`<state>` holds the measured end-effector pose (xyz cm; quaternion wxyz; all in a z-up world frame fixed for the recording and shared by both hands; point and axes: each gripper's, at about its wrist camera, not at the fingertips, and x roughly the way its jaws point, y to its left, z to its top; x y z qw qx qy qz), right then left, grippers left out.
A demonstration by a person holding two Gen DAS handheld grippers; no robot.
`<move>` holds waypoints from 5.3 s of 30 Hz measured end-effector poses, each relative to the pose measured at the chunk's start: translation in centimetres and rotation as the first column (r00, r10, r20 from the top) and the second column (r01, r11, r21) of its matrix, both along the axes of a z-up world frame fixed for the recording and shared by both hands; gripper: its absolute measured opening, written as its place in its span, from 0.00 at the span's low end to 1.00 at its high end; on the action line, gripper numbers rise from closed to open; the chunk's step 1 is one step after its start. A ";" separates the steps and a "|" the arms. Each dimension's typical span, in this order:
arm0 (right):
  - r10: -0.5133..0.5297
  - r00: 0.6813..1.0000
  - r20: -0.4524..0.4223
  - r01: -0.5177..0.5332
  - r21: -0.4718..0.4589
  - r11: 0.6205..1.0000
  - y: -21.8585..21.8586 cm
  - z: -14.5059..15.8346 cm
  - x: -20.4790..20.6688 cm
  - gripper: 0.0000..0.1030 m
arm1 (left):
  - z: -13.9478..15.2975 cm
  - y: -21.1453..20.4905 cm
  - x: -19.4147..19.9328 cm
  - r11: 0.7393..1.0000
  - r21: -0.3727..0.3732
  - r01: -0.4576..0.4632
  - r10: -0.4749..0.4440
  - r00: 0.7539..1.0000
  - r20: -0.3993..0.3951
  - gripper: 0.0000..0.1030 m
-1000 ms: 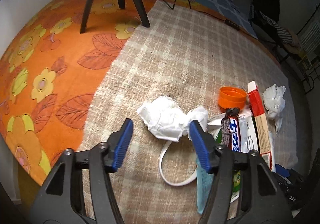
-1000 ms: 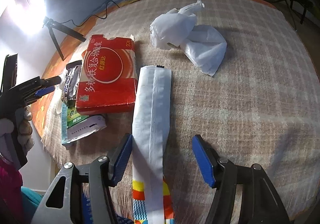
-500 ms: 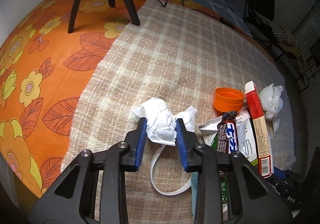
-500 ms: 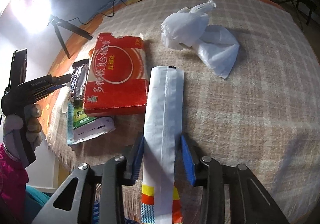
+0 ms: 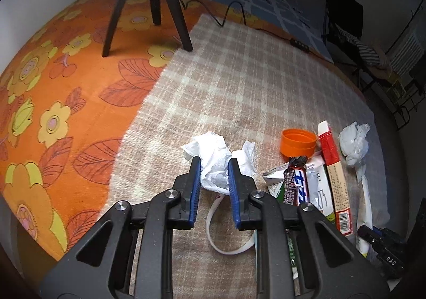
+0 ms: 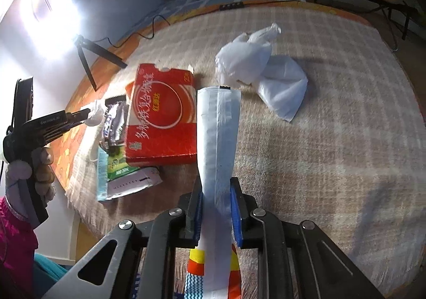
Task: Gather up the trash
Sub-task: 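Carry tissue and paper strip to the blue basket and open both tools, then move both tools back over the cloth toward remaining trash, then grasp the chocolate bar with left tool while right tool grasps the white plastic bag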
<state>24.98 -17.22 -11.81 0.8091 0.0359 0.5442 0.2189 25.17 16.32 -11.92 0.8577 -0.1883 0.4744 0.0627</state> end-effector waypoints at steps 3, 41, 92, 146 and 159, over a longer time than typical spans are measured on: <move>0.005 1.000 0.021 -0.005 0.011 1.000 -0.2 1.1 -0.6 0.17 | 1.3 0.0 -1.1 1.000 0.002 0.005 -0.005 1.000 0.021 0.18; 0.231 0.973 -0.018 -0.230 0.035 0.973 0.4 1.1 -19.8 0.17 | -1.2 -16.7 -24.5 0.957 -0.090 0.274 -0.278 0.960 -0.030 0.18; 0.132 0.990 -0.048 -0.135 -0.081 0.987 0.1 -0.3 -18.3 0.98 | -5.1 -16.9 -24.9 0.969 -0.050 0.242 -0.247 0.961 -0.127 0.63; 0.033 0.980 0.199 0.005 -0.189 0.982 1.4 5.8 7.5 0.95 | 1.1 -7.1 -3.6 0.990 -0.049 0.133 -0.134 0.991 0.002 0.63; 0.011 0.989 0.144 0.023 -0.232 0.972 3.7 2.4 13.0 0.95 | -1.0 -7.7 0.6 0.985 -0.025 0.170 -0.172 0.984 -0.055 0.50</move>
